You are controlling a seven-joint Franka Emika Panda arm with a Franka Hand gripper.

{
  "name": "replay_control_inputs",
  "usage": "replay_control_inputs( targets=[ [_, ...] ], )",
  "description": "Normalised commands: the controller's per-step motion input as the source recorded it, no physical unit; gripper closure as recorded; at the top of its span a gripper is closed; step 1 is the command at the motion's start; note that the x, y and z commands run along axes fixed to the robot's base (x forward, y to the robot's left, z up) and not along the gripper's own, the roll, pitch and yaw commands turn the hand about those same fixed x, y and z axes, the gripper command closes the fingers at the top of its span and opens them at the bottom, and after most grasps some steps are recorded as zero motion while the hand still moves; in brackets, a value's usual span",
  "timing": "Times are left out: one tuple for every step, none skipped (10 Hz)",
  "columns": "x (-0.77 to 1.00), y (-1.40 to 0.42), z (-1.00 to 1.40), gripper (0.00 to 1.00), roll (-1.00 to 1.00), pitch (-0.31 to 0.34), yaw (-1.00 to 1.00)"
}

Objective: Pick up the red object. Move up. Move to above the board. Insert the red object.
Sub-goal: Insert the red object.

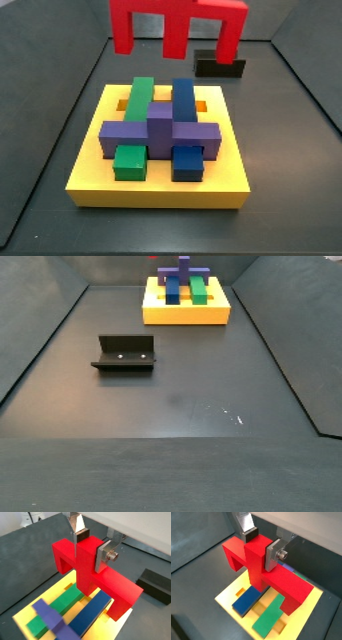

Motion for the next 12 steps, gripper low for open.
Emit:
replay_control_inputs(
  targets=[
    [0.02, 0.00, -0.28, 1.00, 0.35, 0.000, 0.00],
    [0.00, -0.20, -0.42, 1.00, 0.46, -0.067, 0.00],
    [-0.01, -0.19, -0.41, 1.00, 0.48, -0.061, 0.00],
    [-0.12, -0.04, -0.52, 1.00, 0.40, -0.121, 0.00],
    [-0.13, 0.07, -0.55, 1.00, 0.17, -0.186, 0.00],
    [-0.32, 0.07, -0.25, 1.00, 0.00, -0.283, 0.00],
    [-0.27, 0.10, -0.09, 1.00, -0.09, -0.363, 0.01],
    [-0.21, 0.13, 0.00, 1.00, -0.23, -0.396, 0.04],
    [-0.47, 0.15, 0.00, 1.00, -0.32, -0.499, 0.05],
    [-0.29, 0.05, 0.00, 1.00, -0.16, -0.371, 0.00],
    [-0.04, 0.00, -0.20, 1.00, 0.00, -0.106, 0.07],
    [0.00, 0.00, -0.26, 1.00, 0.03, 0.000, 0.06]
  ],
)
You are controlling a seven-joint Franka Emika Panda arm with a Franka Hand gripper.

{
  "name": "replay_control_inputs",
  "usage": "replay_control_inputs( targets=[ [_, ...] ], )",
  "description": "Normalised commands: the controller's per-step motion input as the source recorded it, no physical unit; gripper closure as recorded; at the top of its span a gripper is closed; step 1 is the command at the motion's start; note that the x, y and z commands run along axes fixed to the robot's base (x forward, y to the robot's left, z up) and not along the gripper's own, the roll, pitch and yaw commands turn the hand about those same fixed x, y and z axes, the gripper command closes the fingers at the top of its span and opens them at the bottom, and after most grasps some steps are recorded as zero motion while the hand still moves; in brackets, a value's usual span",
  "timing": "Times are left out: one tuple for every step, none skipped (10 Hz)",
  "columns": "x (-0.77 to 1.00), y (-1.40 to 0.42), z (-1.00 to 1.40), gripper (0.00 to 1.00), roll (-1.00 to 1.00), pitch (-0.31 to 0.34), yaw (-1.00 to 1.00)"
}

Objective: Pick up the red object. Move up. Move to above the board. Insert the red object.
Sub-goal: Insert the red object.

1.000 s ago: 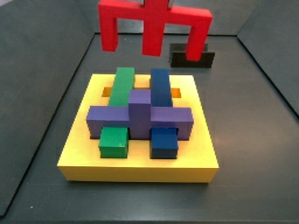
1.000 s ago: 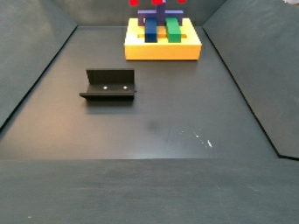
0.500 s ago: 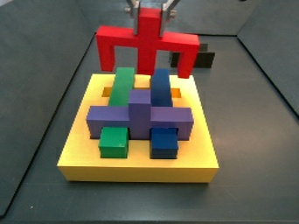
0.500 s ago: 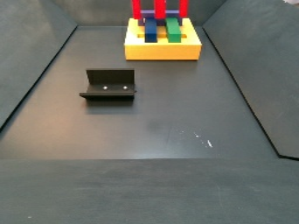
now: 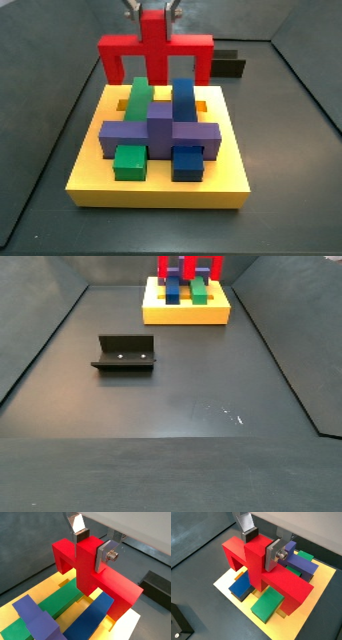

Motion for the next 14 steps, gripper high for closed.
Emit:
replay_control_inputs(
  targets=[
    [0.02, -0.01, -0.35, 1.00, 0.08, 0.000, 0.06],
    [0.26, -0.03, -0.38, 1.00, 0.13, 0.070, 0.04],
    [0.10, 0.00, -0.36, 1.00, 0.11, 0.026, 0.04],
    [0.06, 0.00, -0.22, 1.00, 0.06, 0.031, 0.03],
    [0.08, 0.00, -0.07, 1.00, 0.00, 0.020, 0.01],
    [0.07, 0.00, 0.00, 1.00, 0.00, 0.000, 0.02],
    [0.00, 0.00, 0.11, 1.00, 0.00, 0.000, 0.01],
    [0.03, 0.00, 0.15, 1.00, 0.00, 0.003, 0.00],
    [0.14, 0.00, 0.01, 1.00, 0.03, 0.050, 0.00],
    [0.13, 0.00, 0.00, 1.00, 0.00, 0.029, 0.00],
    [0.01, 0.03, -0.07, 1.00, 0.03, 0.000, 0.00],
    [0.00, 0.01, -0.19, 1.00, 0.05, 0.000, 0.00],
    [0.00, 0.01, -0.24, 1.00, 0.09, 0.000, 0.00],
    [0.02, 0.00, -0.25, 1.00, 0.10, 0.000, 0.00]
  ],
)
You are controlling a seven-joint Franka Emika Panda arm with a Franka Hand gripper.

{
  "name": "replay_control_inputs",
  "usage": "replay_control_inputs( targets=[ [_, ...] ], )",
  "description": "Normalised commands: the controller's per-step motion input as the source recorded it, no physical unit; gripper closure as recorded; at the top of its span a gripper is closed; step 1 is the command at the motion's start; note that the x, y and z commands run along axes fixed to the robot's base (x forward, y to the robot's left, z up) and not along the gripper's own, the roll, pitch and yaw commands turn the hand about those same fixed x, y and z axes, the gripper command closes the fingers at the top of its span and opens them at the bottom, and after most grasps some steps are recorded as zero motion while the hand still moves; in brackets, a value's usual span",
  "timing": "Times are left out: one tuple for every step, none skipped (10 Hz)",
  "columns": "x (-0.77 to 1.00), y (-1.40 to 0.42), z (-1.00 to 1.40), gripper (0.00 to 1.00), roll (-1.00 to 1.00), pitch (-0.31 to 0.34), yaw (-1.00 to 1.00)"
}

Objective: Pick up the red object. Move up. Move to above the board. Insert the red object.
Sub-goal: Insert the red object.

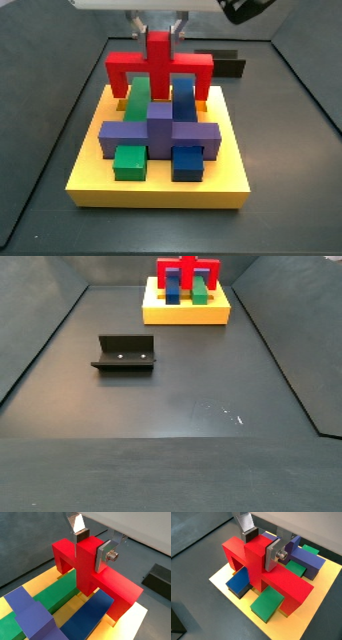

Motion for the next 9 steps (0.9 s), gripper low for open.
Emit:
replay_control_inputs(
  targets=[
    [0.09, 0.00, -0.27, 1.00, 0.08, 0.000, 0.00],
    [0.01, 0.00, -0.27, 1.00, 0.10, 0.000, 0.00],
    [0.00, 0.00, -0.27, 1.00, 0.11, 0.000, 0.06],
    [0.15, 0.00, -0.21, 1.00, 0.08, 0.000, 0.08],
    [0.26, 0.00, 0.00, 1.00, 0.05, 0.080, 0.07],
    [0.05, 0.00, 0.00, 1.00, 0.09, 0.041, 0.17],
    [0.00, -0.01, -0.02, 1.00, 0.10, 0.006, 0.19],
    [0.06, -0.05, -0.06, 1.00, 0.09, 0.013, 0.13],
    [0.00, -0.05, -0.11, 1.00, 0.07, 0.000, 0.02]
  ],
)
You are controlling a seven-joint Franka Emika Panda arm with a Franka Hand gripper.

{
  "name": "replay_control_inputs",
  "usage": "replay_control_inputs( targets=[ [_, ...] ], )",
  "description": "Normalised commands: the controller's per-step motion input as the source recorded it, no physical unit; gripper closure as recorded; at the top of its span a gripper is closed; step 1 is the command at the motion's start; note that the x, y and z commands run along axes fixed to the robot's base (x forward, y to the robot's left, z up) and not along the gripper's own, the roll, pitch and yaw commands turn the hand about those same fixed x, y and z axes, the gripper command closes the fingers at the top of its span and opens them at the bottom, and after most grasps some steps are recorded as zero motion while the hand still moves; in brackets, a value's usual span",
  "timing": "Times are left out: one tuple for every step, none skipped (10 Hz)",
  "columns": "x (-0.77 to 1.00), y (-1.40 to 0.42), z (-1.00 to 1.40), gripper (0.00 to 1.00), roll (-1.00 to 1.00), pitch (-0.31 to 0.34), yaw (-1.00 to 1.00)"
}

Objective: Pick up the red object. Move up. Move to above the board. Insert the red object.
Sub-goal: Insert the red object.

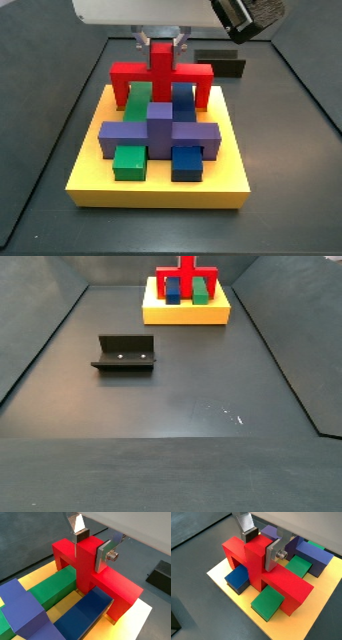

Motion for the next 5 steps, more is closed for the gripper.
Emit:
replay_control_inputs(
  targets=[
    [0.00, -0.10, -0.12, 1.00, 0.04, 0.000, 0.00],
    [0.00, -0.05, -0.18, 1.00, 0.00, -0.010, -0.04],
    [0.00, 0.00, -0.20, 1.00, 0.00, -0.010, -0.06],
    [0.00, 0.00, -0.28, 1.00, 0.06, 0.000, 0.00],
    [0.00, 0.01, -0.36, 1.00, 0.06, 0.000, 0.00]
  ],
)
